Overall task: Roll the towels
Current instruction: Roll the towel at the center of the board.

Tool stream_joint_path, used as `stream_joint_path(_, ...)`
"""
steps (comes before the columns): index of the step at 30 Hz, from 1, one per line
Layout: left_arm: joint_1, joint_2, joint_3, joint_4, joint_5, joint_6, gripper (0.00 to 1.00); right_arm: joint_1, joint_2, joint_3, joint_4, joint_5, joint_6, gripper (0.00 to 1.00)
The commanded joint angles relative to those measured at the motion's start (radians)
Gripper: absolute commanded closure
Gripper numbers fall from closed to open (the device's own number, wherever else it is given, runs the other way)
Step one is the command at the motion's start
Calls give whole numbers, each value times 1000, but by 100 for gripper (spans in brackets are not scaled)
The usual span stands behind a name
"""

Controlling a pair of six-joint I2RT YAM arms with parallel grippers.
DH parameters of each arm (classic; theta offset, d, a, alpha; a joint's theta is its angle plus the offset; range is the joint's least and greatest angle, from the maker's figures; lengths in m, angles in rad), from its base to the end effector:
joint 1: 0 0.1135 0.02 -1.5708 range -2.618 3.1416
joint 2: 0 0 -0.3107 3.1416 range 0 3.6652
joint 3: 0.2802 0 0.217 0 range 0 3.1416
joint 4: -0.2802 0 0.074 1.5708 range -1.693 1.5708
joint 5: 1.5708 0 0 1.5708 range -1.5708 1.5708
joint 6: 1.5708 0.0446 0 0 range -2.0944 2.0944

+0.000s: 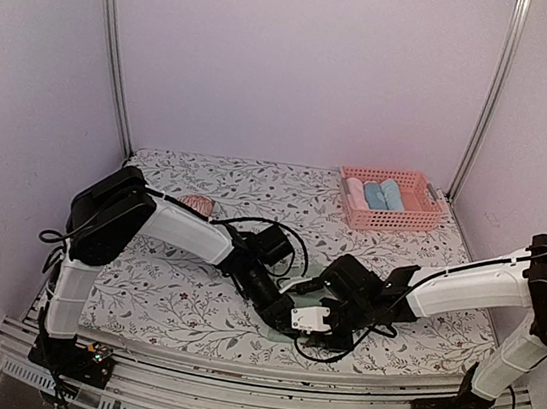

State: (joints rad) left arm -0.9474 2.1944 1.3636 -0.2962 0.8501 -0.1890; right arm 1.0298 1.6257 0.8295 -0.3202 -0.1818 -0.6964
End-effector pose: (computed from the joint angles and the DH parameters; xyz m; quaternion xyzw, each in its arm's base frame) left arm 0.2243 -0.3693 0.1588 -0.4133 -0.7920 0.4469 0.0475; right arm 0.1360 0.2420 0.2108 -0.7506 0.6152 0.1244 0.2065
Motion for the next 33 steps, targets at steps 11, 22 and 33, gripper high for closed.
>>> stream_joint_path(11,37,-306,-248,89,-196,-1,65,-113,126,185,-331,-428,38,97)
stream_joint_path(22,-94,-826,-698,466,-628,18,62,-295,615,542,-780,-745,-50,97)
stream_joint_path(33,-333,-604,-535,400,-946,450,54,-329,758,584,-778,-720,5,97)
